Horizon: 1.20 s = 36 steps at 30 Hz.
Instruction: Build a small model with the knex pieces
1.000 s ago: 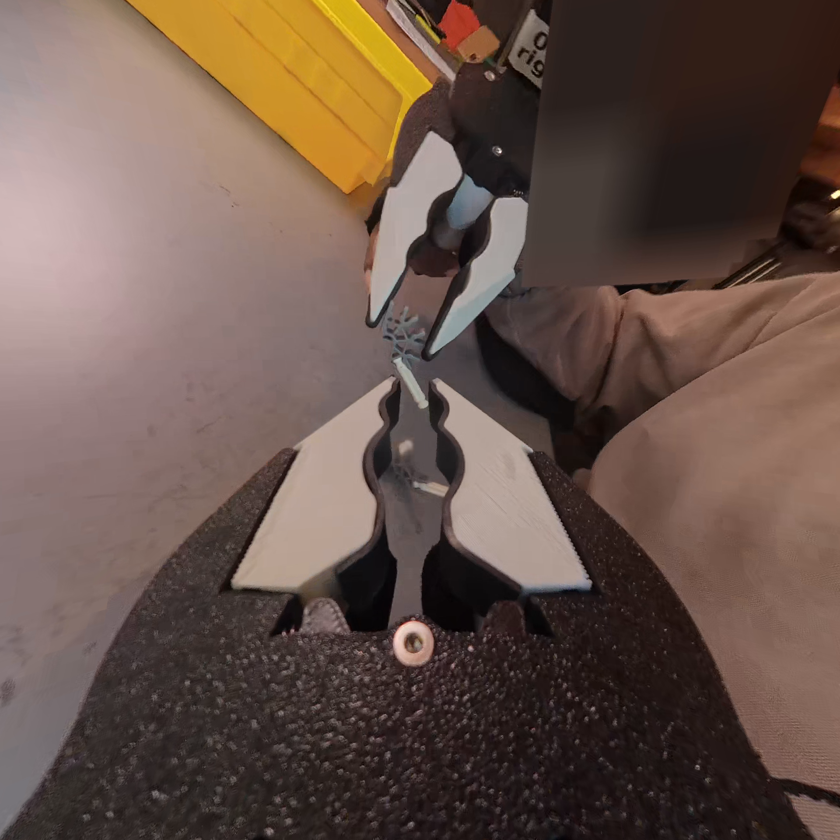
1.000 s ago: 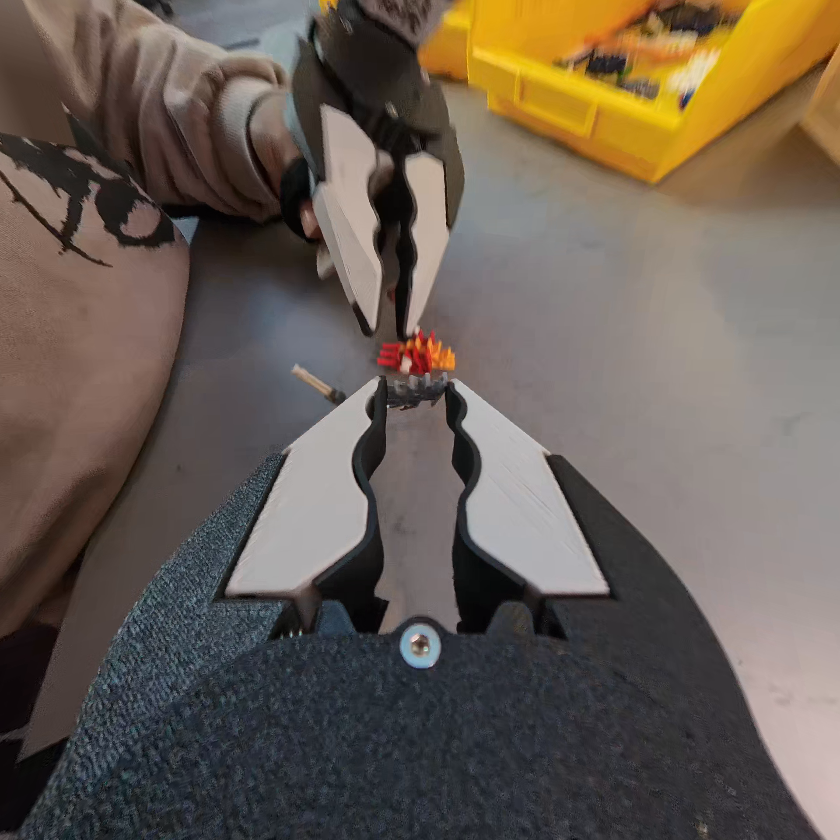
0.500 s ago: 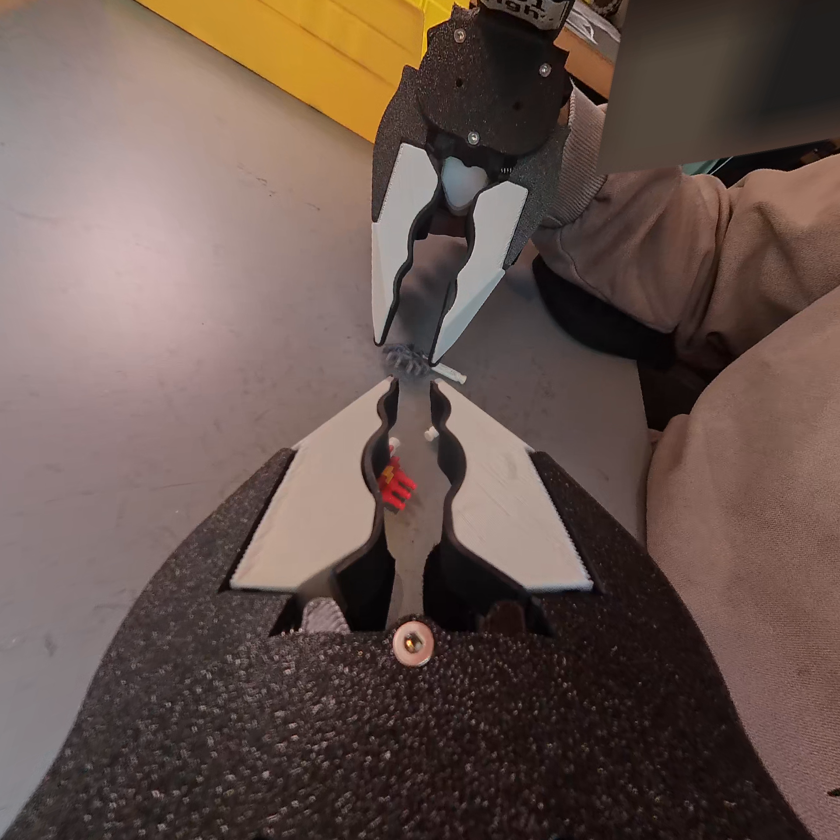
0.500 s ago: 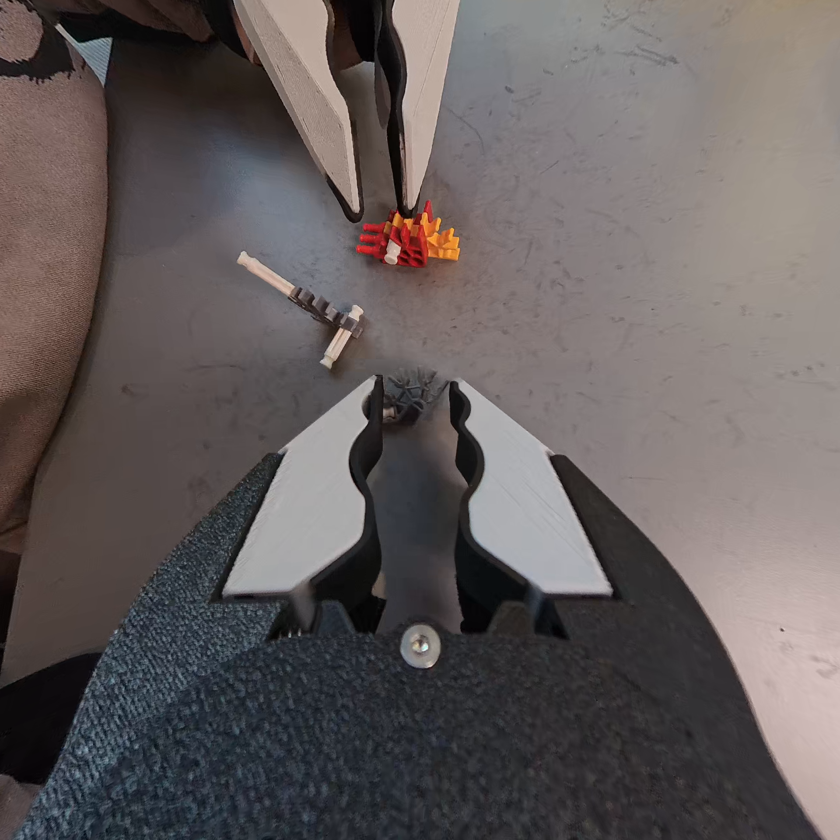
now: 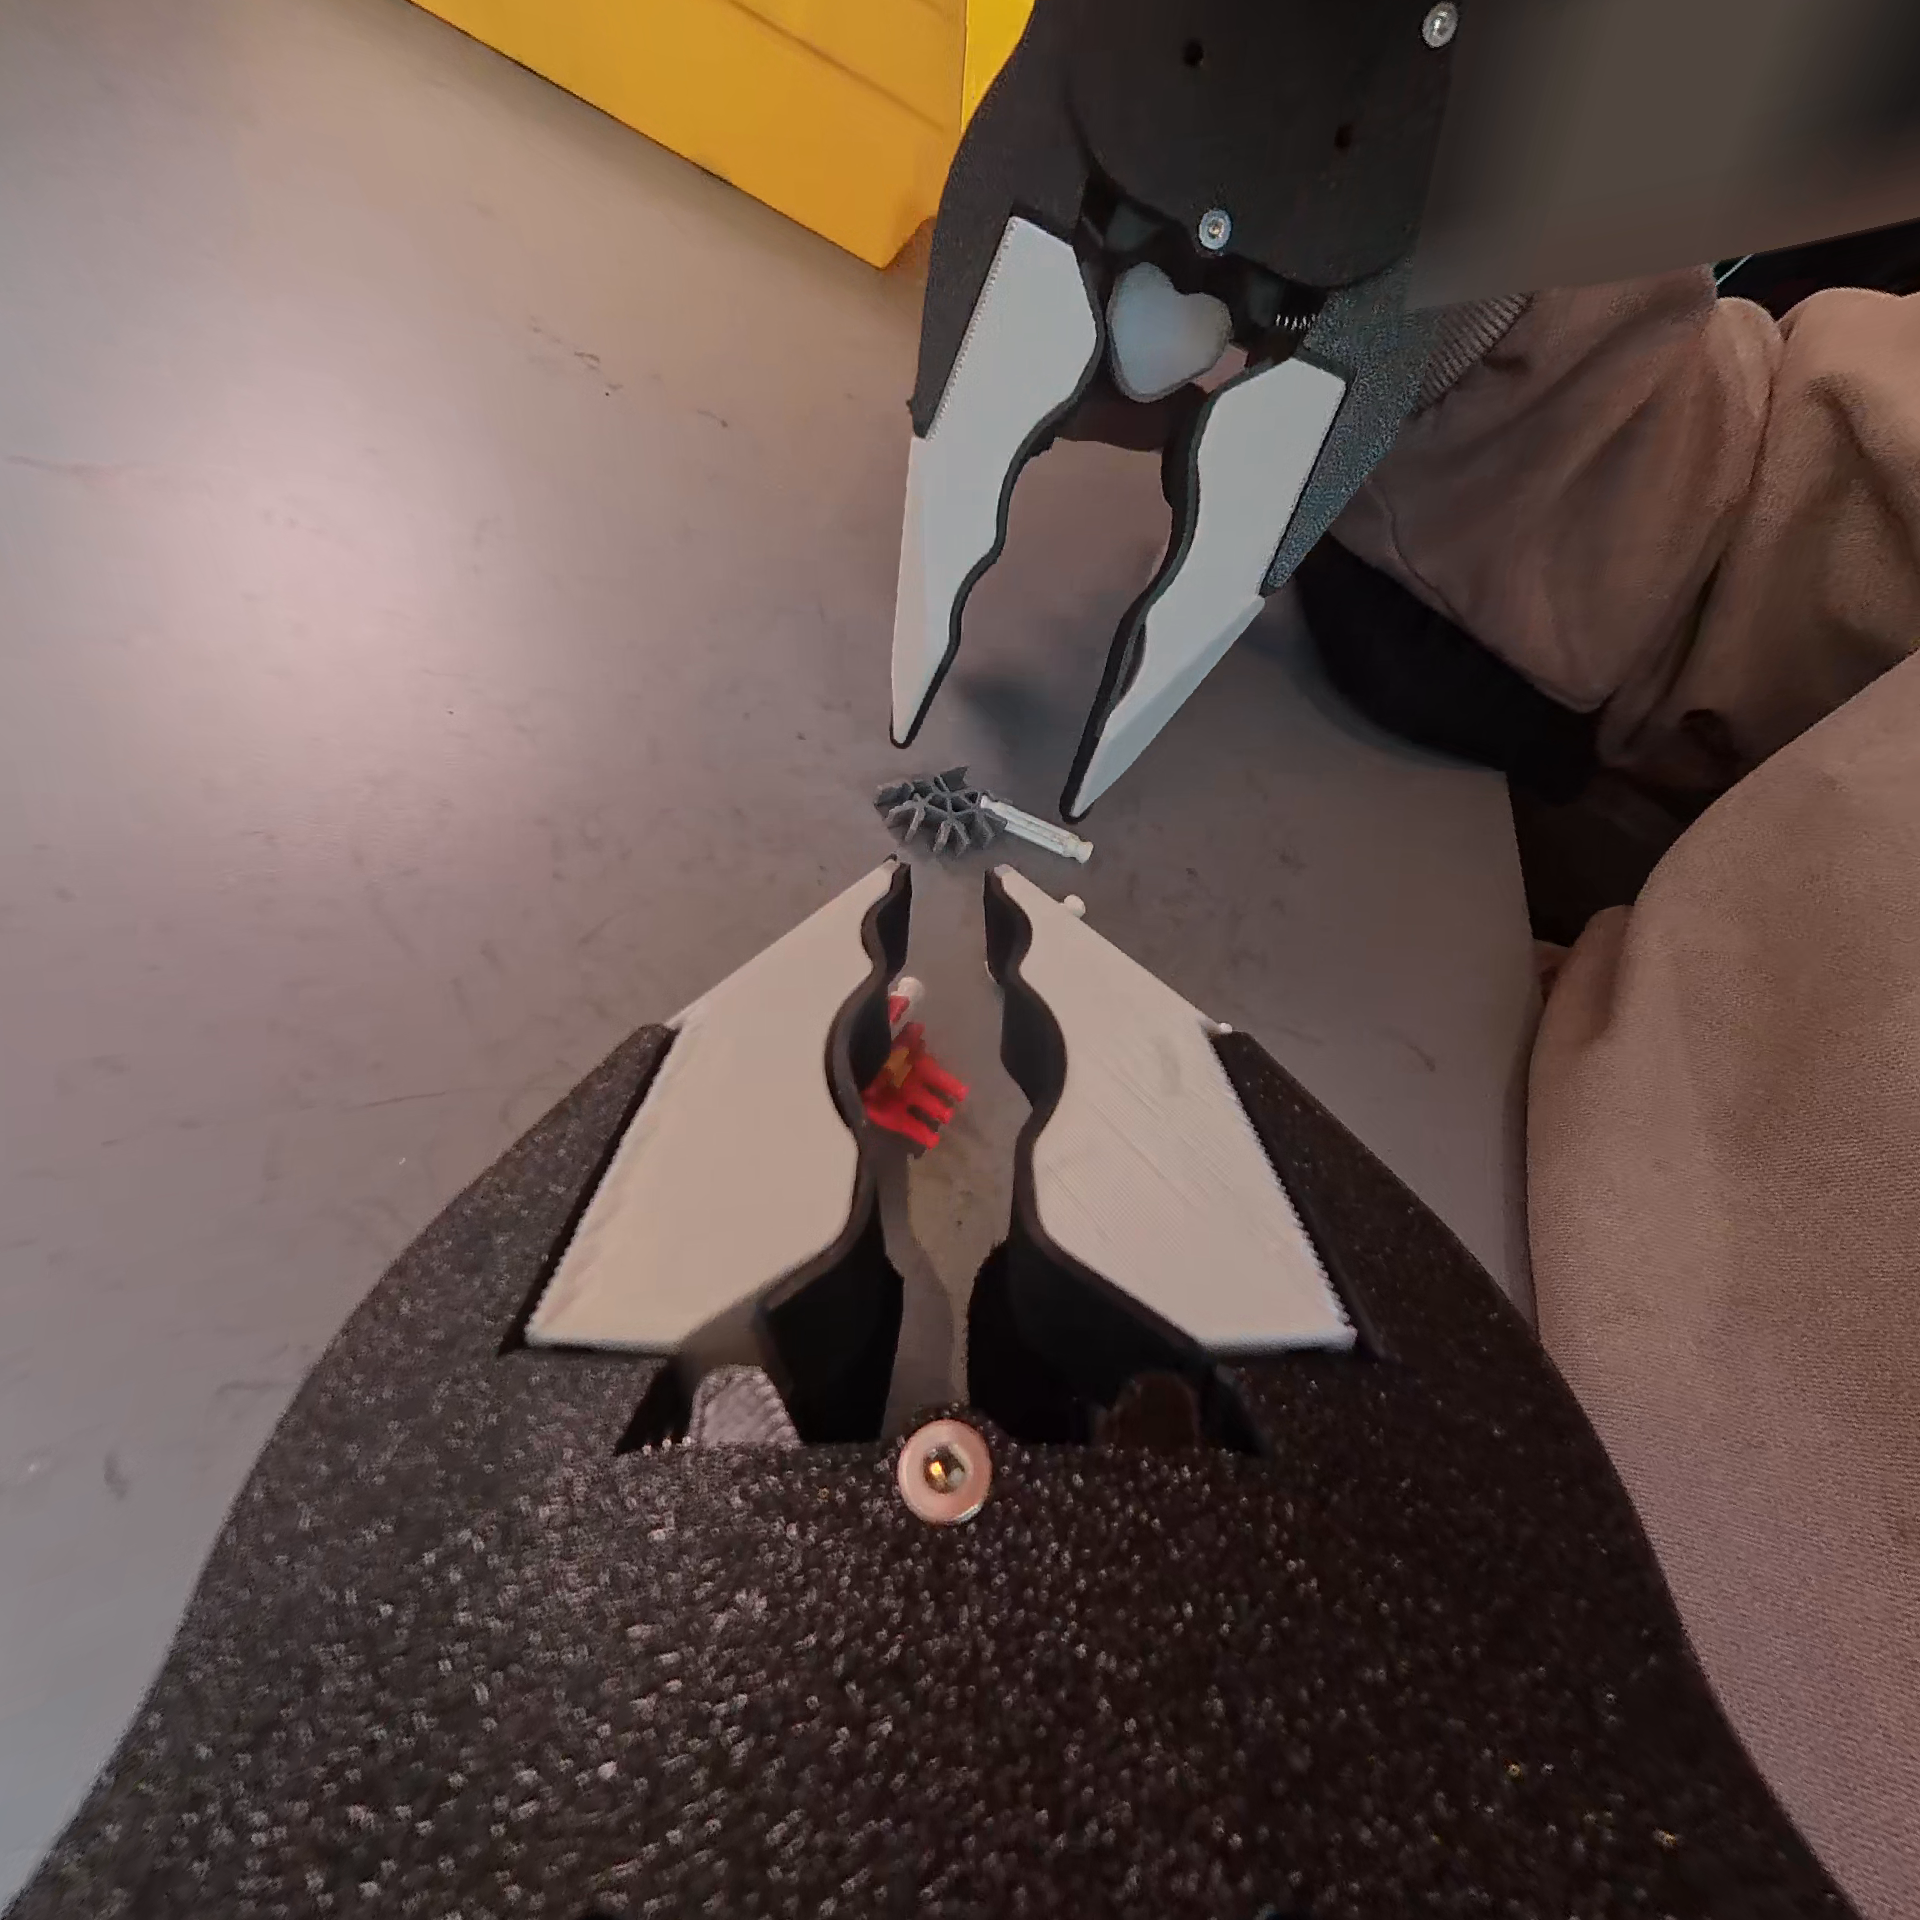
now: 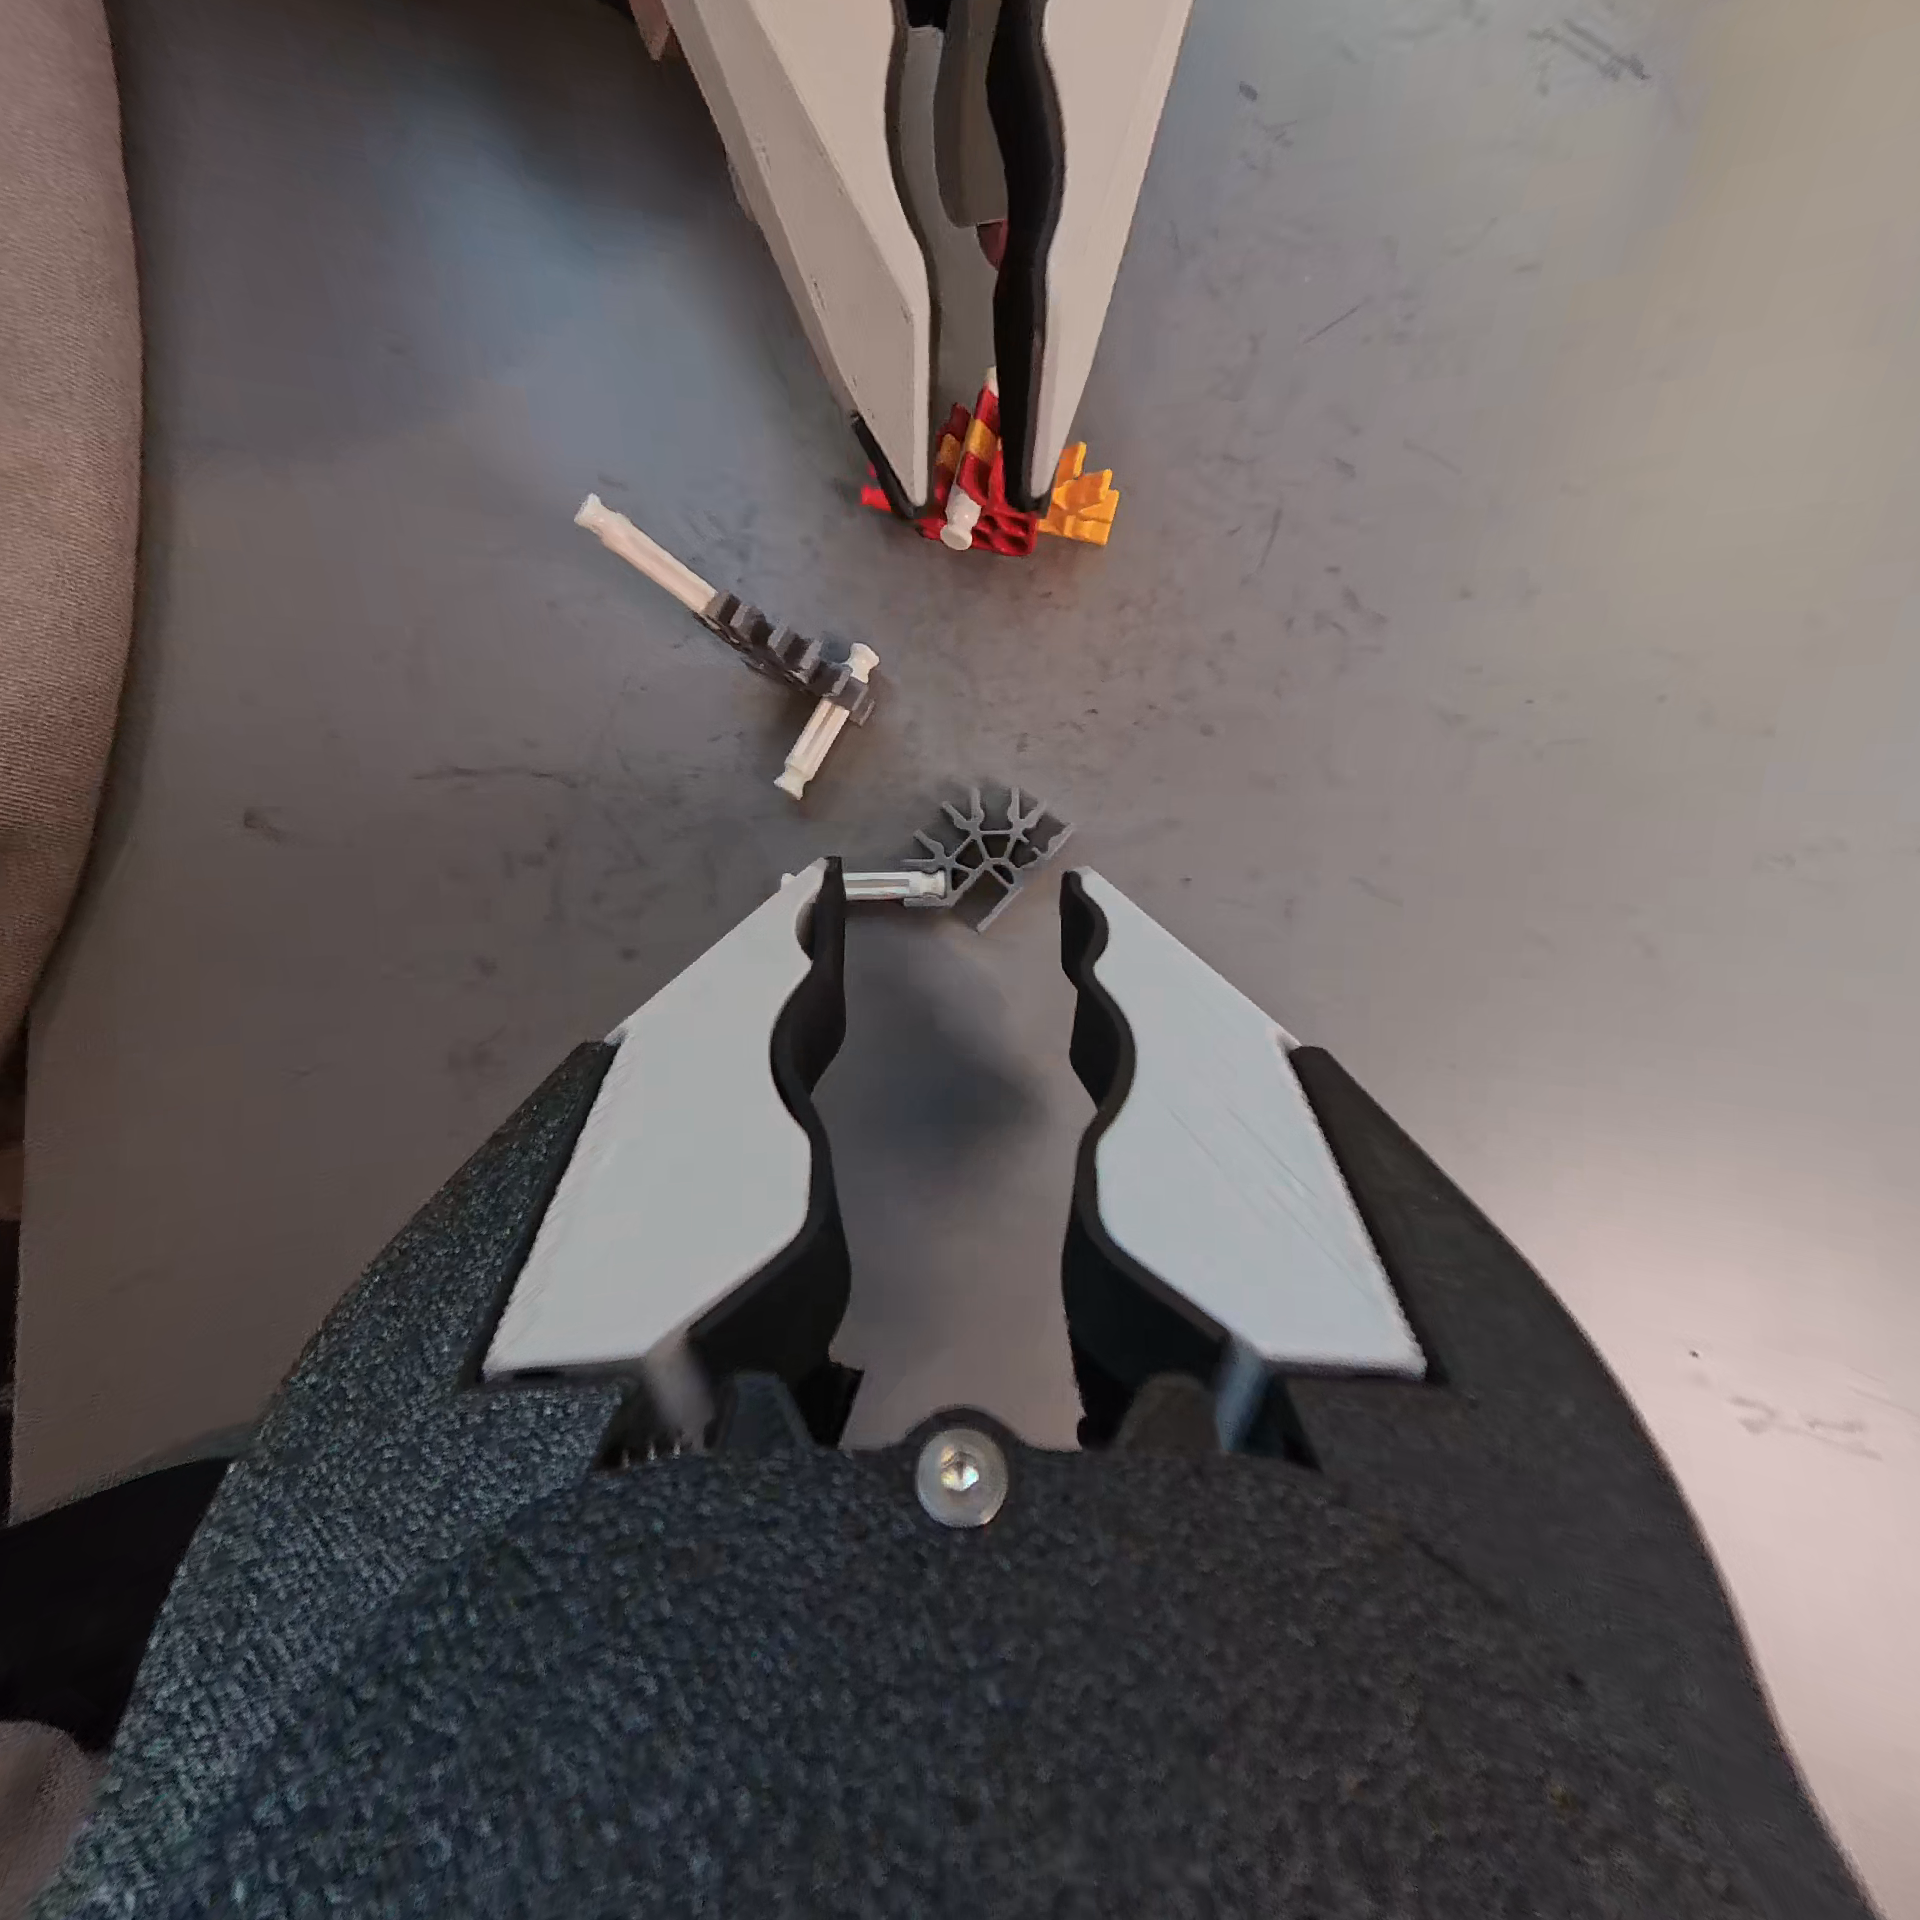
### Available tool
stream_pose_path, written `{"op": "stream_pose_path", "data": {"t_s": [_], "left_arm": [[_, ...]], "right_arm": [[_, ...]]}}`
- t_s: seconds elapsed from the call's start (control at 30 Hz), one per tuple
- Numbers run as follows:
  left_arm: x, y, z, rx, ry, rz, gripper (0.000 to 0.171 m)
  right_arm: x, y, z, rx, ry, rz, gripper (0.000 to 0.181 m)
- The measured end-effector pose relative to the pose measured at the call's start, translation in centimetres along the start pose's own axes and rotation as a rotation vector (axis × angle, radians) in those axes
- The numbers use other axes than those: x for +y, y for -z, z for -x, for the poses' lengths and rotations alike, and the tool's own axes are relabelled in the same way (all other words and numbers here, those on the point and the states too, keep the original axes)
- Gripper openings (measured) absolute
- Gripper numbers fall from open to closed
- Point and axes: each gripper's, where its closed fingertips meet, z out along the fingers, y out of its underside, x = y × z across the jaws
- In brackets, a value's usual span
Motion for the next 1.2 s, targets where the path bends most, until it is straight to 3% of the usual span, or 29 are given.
{"op": "stream_pose_path", "data": {"t_s": [0.13, 0.23, 0.43, 0.7, 0.83, 0.97, 1.2], "left_arm": [[0.2, -0.1, 0.0, -0.007, -0.009, 0.009, 0.014], [0.2, -0.2, -0.1, -0.009, -0.016, 0.013, 0.014], [0.2, -0.1, -0.2, -0.011, -0.026, 0.012, 0.014], [-2.0, 1.0, -1.2, -0.016, -0.132, -0.105, 0.02], [-3.0, 1.6, -1.4, -0.026, -0.148, -0.156, 0.021], [-3.8, 2.2, -1.6, -0.01, -0.143, -0.209, 0.022], [-5.2, 3.2, -2.7, -0.003, -0.243, -0.306, 0.034]], "right_arm": [[0.2, -1.0, -0.3, 0.031, -0.034, 0.051, 0.038], [0.2, -1.1, -0.9, 0.061, -0.064, 0.05, 0.026], [0.0, -0.9, -1.1, 0.04, -0.082, 0.012, 0.025], [-6.5, 3.2, -0.1, -0.112, -0.079, -0.475, 0.025], [-8.5, 5.1, 0.6, -0.225, -0.133, -0.648, 0.024], [-9.4, 5.6, 0.9, -0.333, -0.213, -0.728, 0.024], [-9.7, 5.3, 2.1, -0.422, -0.226, -0.732, 0.024]]}}
